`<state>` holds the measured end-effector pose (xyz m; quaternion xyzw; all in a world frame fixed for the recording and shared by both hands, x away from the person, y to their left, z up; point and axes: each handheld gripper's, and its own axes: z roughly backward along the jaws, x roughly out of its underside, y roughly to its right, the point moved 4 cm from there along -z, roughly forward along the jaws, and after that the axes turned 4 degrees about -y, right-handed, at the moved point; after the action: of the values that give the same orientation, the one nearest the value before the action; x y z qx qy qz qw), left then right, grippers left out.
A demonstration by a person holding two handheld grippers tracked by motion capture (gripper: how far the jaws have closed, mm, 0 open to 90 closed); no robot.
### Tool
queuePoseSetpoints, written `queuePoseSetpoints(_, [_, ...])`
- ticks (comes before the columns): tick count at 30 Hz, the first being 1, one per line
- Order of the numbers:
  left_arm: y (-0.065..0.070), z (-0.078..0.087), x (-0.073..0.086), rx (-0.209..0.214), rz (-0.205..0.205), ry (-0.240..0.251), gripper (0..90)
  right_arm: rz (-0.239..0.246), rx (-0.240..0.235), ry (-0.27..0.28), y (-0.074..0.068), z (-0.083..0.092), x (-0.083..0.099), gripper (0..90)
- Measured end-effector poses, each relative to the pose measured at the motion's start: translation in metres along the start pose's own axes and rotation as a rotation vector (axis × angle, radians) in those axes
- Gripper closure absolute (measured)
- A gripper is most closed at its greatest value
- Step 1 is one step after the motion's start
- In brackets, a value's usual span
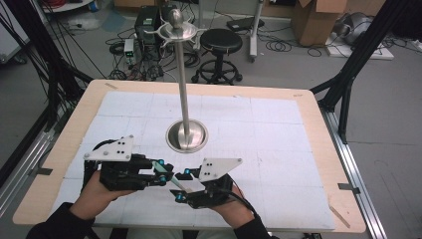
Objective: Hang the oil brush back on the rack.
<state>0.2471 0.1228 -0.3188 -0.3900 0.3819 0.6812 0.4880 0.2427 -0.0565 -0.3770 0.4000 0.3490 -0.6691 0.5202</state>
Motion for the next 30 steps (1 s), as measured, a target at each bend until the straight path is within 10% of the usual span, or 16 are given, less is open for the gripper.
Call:
queuePoseSetpoints(20, [0.005, -0.005, -0.003, 0.026, -0.007, 0.006, 75.6, 0.014, -0.027, 0.012, -0.003, 0.002, 0.002, 80.4])
queuePoseSetpoints(23, [0.004, -0.005, -0.003, 0.050, -0.003, 0.044, 73.7, 0.016, -0.035, 0.022, -0.005, 0.002, 0.002, 80.7])
queuePoseSetpoints(26, [0.001, -0.002, -0.004, 0.069, 0.067, 0.128, 45.3, 0.013, -0.052, 0.034, -0.005, 0.004, 0.001, 80.7])
queuePoseSetpoints(30, [0.000, 0.007, -0.002, 0.149, 0.082, 0.241, 38.4, 0.004, -0.101, 0.069, -0.006, 0.008, 0.002, 80.7])
